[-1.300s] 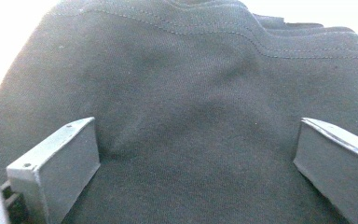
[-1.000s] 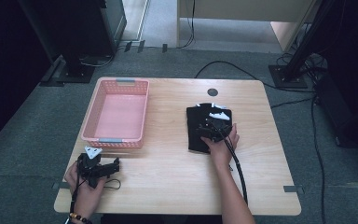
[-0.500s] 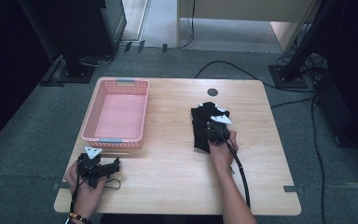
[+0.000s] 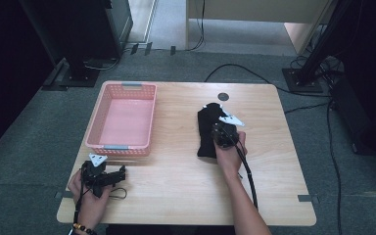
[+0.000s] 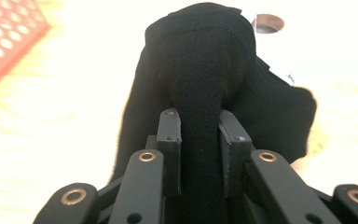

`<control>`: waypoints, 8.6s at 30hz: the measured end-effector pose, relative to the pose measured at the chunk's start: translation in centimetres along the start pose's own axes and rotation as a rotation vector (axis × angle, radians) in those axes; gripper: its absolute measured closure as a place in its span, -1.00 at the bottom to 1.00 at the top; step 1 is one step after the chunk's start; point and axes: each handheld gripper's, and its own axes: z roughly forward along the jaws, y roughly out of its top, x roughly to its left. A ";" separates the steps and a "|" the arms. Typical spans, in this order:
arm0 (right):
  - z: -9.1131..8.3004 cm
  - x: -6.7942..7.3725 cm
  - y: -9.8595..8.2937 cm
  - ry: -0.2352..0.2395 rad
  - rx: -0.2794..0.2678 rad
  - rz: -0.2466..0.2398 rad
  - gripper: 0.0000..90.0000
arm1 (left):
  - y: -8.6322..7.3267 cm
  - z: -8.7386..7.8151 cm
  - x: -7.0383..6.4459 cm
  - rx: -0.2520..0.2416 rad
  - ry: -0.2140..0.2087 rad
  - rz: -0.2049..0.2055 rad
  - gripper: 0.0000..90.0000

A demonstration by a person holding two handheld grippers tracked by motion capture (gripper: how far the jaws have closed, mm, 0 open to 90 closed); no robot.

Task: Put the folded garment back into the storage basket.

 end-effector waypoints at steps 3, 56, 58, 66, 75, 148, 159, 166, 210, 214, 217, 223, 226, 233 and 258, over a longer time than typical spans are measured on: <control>-0.4 1.0 0.8 0.026 -0.012 -0.014 0.68 | 0.0 0.0 0.0 -0.001 0.000 -0.001 -1.00; -2.9 16.7 10.7 0.289 -0.052 -0.079 0.68 | 0.0 0.0 0.0 0.000 0.000 0.000 -1.00; -2.8 17.4 10.8 0.296 -0.049 -0.086 0.68 | 0.0 0.0 0.0 0.000 0.000 0.000 -1.00; -1.9 19.9 11.2 0.309 -0.035 -0.113 0.68 | 0.0 0.0 0.0 0.000 0.000 0.000 -1.00; -0.9 22.8 11.0 0.327 -0.013 -0.151 0.68 | 0.0 0.0 0.0 0.000 0.000 0.000 -1.00; 5.8 25.6 8.0 0.285 0.126 -0.170 -1.00 | 0.0 0.0 0.0 0.001 -0.008 0.007 -1.00; 4.6 22.1 7.7 0.298 0.103 -0.127 -1.00 | 0.0 0.0 0.0 0.000 -0.008 0.008 -1.00; 4.3 20.2 7.2 0.275 0.089 -0.137 -1.00 | 0.0 0.0 0.0 0.001 -0.008 0.010 -1.00; 4.5 11.7 3.1 0.180 0.098 -0.067 -1.00 | 0.0 0.0 0.0 -0.001 -0.008 0.007 -1.00; 4.8 11.4 2.6 0.184 0.127 -0.068 -1.00 | 0.0 0.0 -0.1 -0.002 -0.008 0.006 -1.00; 5.0 11.2 2.1 0.172 0.138 -0.078 -1.00 | 0.0 0.0 0.0 -0.001 -0.008 0.007 -1.00; 5.4 10.9 1.2 0.149 0.153 -0.084 -1.00 | 0.0 0.0 -0.1 -0.002 -0.008 0.006 -1.00; 5.6 10.6 0.9 0.151 0.168 -0.083 -1.00 | 0.0 0.0 0.0 -0.001 -0.008 0.007 -1.00; 6.0 10.1 -0.1 0.116 0.192 -0.105 -1.00 | 0.0 0.0 -0.1 -0.001 -0.008 0.007 -1.00; 5.5 8.2 -2.0 0.025 0.162 -0.145 -1.00 | 0.0 0.0 0.0 0.001 -0.008 0.009 -1.00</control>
